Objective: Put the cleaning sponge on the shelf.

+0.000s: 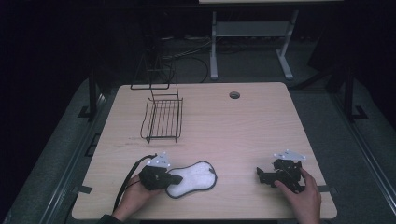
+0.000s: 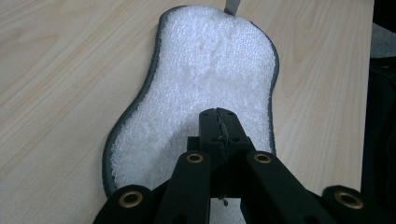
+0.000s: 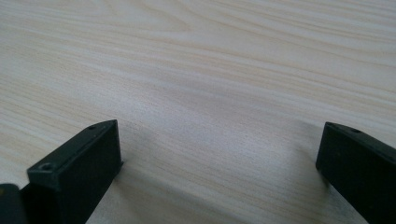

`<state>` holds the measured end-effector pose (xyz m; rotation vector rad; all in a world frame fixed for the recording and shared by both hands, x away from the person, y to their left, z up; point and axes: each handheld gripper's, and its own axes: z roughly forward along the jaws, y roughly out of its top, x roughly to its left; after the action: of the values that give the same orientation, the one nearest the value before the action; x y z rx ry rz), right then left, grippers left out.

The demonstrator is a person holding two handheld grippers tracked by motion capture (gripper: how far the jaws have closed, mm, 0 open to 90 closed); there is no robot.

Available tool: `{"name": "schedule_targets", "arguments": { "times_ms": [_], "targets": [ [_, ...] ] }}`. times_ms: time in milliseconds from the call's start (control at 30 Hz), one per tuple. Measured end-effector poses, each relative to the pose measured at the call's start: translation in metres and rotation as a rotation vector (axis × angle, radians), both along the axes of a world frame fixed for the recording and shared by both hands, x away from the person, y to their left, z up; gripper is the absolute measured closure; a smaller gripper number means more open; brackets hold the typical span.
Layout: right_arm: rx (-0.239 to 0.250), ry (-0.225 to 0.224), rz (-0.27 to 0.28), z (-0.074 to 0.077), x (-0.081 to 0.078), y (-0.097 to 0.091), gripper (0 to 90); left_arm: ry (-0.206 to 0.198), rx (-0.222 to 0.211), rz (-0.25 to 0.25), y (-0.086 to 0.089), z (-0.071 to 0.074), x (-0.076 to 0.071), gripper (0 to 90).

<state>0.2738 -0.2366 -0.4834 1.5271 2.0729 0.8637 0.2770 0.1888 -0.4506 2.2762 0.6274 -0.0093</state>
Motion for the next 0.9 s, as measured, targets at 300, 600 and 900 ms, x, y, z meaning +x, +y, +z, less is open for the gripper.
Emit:
{"name": "schedule_targets", "arguments": {
  "times_ms": [300, 600, 900],
  "targets": [
    [0.0, 0.0, 0.0, 0.0, 0.0, 0.0, 0.0, 0.008, -0.004, 0.027, 0.012, 0.0, 0.002, 89.9],
    [0.0, 0.001, 0.0, 0.0, 0.0, 0.0, 0.0, 0.025, -0.011, 0.076, 0.037, 0.0, 0.006, 89.9],
    [0.001, 0.0, 0.0, 0.0, 0.0, 0.0, 0.0, 0.028, -0.002, 0.132, 0.062, 0.001, 0.005, 89.9]
  ]
}}
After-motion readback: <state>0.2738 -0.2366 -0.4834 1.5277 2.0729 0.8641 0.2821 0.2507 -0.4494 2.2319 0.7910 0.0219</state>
